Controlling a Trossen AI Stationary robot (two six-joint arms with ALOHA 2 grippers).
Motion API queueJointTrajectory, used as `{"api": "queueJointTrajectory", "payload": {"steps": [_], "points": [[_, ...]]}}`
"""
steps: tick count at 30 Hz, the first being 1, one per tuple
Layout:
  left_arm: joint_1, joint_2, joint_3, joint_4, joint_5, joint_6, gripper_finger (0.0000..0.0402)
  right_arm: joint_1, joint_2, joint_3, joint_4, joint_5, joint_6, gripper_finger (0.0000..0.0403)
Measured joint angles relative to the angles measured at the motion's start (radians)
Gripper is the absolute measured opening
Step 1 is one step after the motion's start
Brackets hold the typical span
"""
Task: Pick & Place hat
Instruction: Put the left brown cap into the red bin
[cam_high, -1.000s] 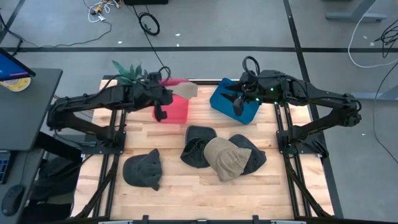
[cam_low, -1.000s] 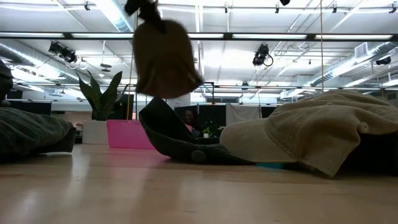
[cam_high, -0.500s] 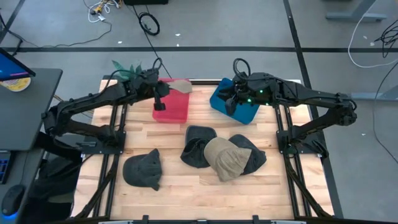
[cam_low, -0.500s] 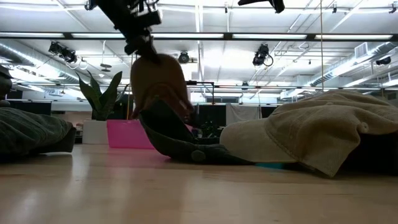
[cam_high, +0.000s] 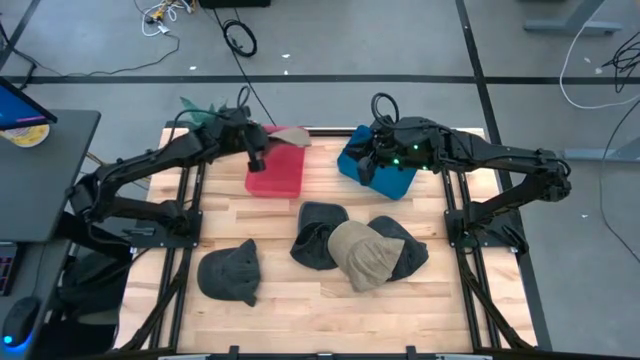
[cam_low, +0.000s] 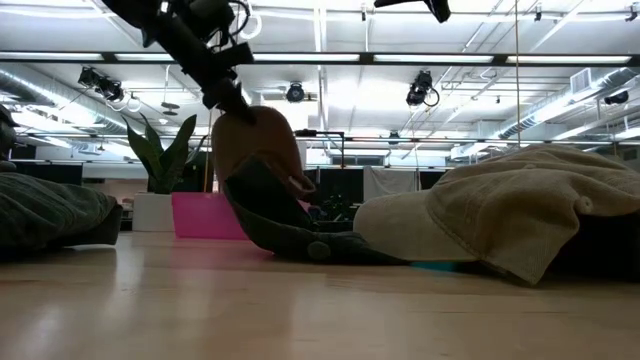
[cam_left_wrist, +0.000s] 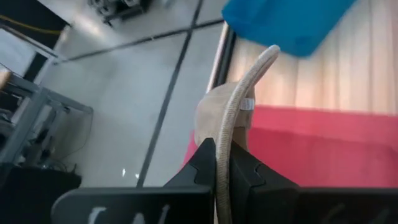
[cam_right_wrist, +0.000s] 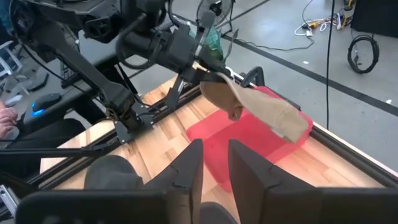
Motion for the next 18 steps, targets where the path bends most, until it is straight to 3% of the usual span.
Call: {"api": "queueJointTrajectory", "payload": {"steps": [18], "points": [[0.038, -0.011, 0.002, -0.127, -0.075, 0.169, 0.0012, 0.0, 0.0, 0.0, 0.0, 0.0, -0.013, 0.0077]]}}
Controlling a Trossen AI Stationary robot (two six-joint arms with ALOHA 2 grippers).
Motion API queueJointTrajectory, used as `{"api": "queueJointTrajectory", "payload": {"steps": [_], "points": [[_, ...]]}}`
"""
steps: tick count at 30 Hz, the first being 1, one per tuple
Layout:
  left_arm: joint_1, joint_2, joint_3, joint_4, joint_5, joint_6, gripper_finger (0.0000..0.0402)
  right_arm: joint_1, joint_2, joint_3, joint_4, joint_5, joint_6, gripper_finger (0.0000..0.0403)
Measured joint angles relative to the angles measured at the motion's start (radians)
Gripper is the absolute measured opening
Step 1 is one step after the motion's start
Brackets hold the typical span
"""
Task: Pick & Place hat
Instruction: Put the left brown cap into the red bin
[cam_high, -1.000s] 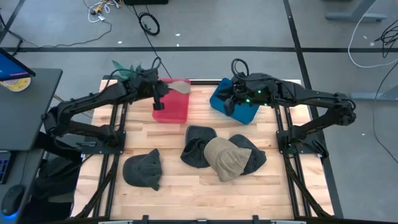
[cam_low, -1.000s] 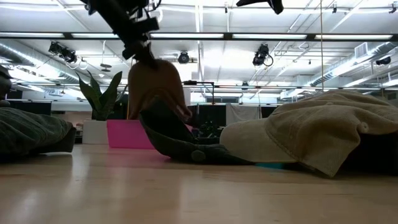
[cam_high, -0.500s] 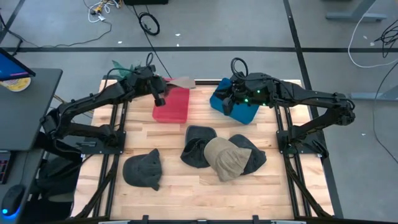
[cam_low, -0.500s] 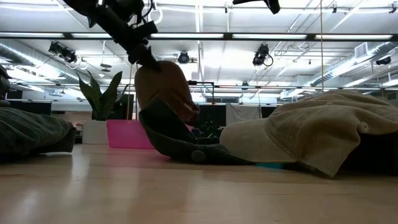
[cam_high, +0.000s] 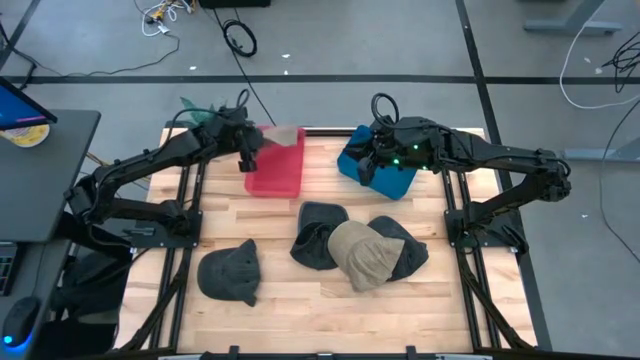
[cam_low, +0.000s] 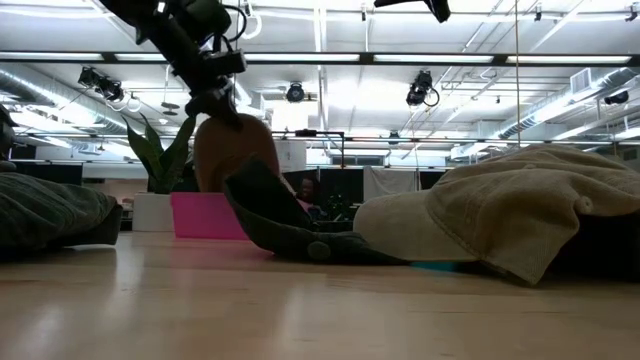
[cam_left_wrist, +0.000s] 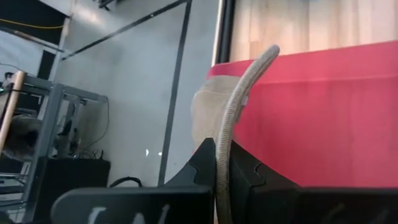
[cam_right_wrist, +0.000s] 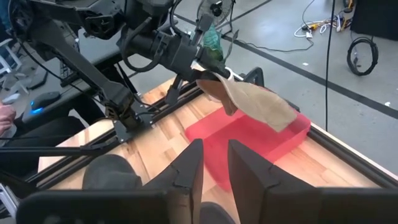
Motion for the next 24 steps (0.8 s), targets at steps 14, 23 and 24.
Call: {"api": "queueJointTrajectory", "payload": {"steps": [14, 23, 24], "points": [[-0.003, 0.01, 0.0, -0.014, 0.007, 0.084, 0.0012, 0.0, 0.0, 0.0, 0.0, 0.0, -0.025, 0.0077], [-0.033, 0.065, 0.0, 0.03, -0.049, 0.13, 0.0012, 0.0, 0.0, 0.0, -0.001, 0.0, -0.024, 0.0077], [-0.039, 0.079, 0.0, 0.04, -0.067, 0.13, 0.0012, 0.0, 0.0, 0.0, 0.0, 0.0, -0.024, 0.0077]]}}
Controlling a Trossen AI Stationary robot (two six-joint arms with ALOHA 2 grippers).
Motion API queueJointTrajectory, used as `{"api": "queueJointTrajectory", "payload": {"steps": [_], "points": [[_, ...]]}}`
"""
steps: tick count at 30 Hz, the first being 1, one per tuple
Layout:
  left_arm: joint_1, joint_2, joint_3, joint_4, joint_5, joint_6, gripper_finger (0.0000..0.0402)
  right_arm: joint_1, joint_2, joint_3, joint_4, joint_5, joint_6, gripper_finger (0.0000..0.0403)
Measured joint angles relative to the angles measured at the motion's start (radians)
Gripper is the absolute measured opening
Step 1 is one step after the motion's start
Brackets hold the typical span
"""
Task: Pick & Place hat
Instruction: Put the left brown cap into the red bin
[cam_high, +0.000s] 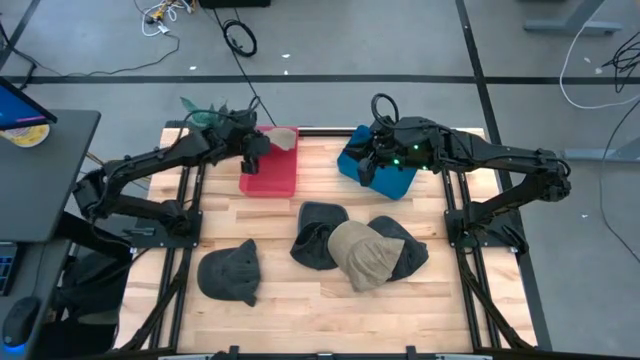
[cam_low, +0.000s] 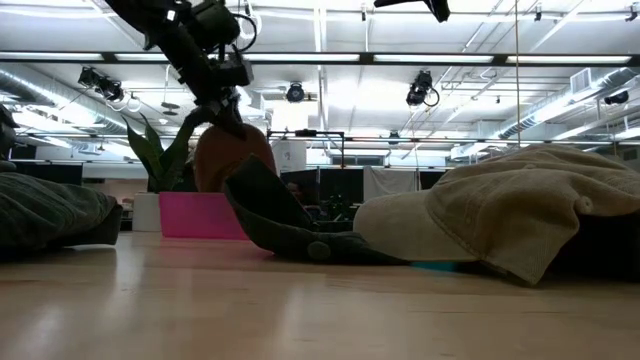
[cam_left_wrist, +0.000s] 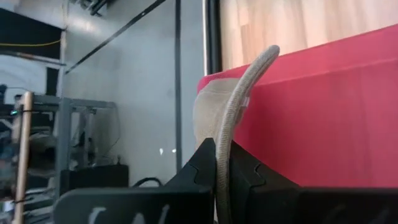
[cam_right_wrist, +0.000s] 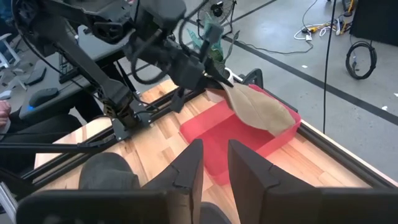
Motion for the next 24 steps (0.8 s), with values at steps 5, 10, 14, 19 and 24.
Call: {"api": "queueJointTrajectory", "payload": {"steps": [5, 10, 14, 19, 24], "points": [[-0.03, 0.073, 0.0, 0.056, -0.076, 0.001, 0.0012, 0.0, 0.0, 0.0, 0.0, 0.0, 0.002, 0.0077], [-0.054, 0.126, 0.0, 0.065, -0.087, 0.0, 0.0012, 0.0, 0.0, 0.0, 0.0, 0.0, 0.002, 0.0077], [-0.069, 0.167, -0.001, 0.059, -0.098, 0.001, 0.0012, 0.0, 0.0, 0.0, 0.0, 0.0, 0.003, 0.0077], [-0.076, 0.205, -0.001, 0.063, -0.105, 0.004, 0.0012, 0.0, 0.0, 0.0, -0.002, 0.0, 0.002, 0.0077], [-0.081, 0.229, -0.001, 0.066, -0.106, -0.036, 0.0021, 0.0, 0.0, 0.0, -0.003, 0.0, -0.004, 0.0077]]}}
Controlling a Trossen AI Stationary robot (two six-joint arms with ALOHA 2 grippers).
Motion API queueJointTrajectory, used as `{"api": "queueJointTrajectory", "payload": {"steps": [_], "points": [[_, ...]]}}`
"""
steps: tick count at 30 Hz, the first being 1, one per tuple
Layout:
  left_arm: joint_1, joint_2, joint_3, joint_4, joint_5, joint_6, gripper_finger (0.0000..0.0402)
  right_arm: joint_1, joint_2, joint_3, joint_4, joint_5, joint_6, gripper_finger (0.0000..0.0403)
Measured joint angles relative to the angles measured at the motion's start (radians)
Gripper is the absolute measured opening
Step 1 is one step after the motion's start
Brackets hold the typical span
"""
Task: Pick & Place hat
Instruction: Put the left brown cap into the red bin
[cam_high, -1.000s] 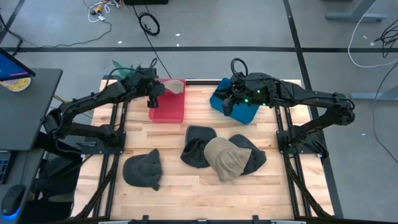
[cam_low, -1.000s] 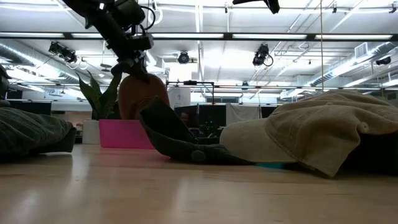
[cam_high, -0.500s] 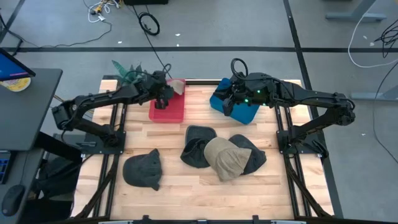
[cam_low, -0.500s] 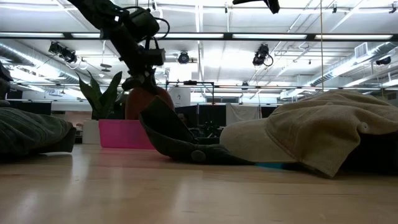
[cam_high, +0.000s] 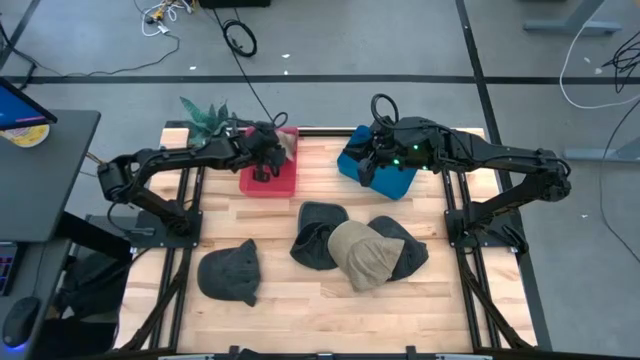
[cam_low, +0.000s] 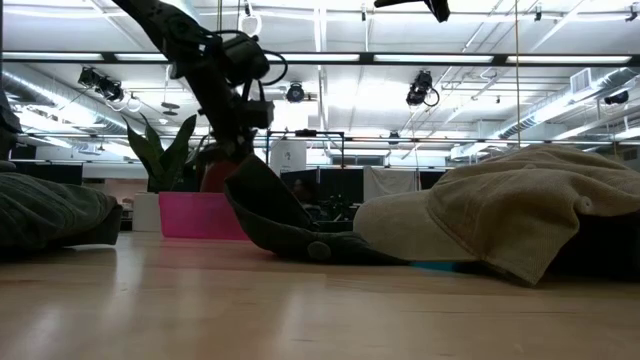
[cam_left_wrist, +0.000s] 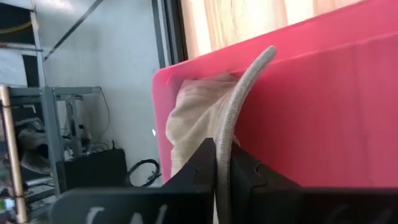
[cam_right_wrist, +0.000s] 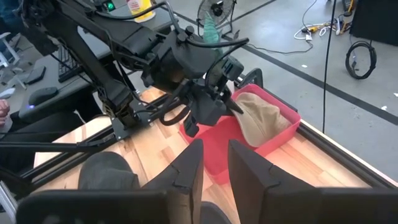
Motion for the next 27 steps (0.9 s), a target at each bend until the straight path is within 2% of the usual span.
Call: {"api": "queueJointTrajectory", "payload": {"steps": [4, 11, 21, 27], "points": [[0.0, 0.001, 0.0, 0.003, 0.04, -0.051, 0.0039, 0.0, 0.0, 0.0, 0.0, 0.0, -0.012, 0.0077], [0.003, 0.001, 0.0, -0.01, 0.095, -0.146, 0.0025, 0.0, 0.0, 0.0, -0.001, 0.0, -0.013, 0.0077], [0.001, 0.002, -0.002, -0.134, 0.275, -0.296, 0.0142, 0.0, 0.0, 0.0, -0.014, 0.0, -0.013, 0.0077], [0.002, 0.002, -0.002, -0.172, 0.295, -0.386, 0.02, 0.0, 0.0, 0.0, -0.016, 0.0, -0.013, 0.0077]]}}
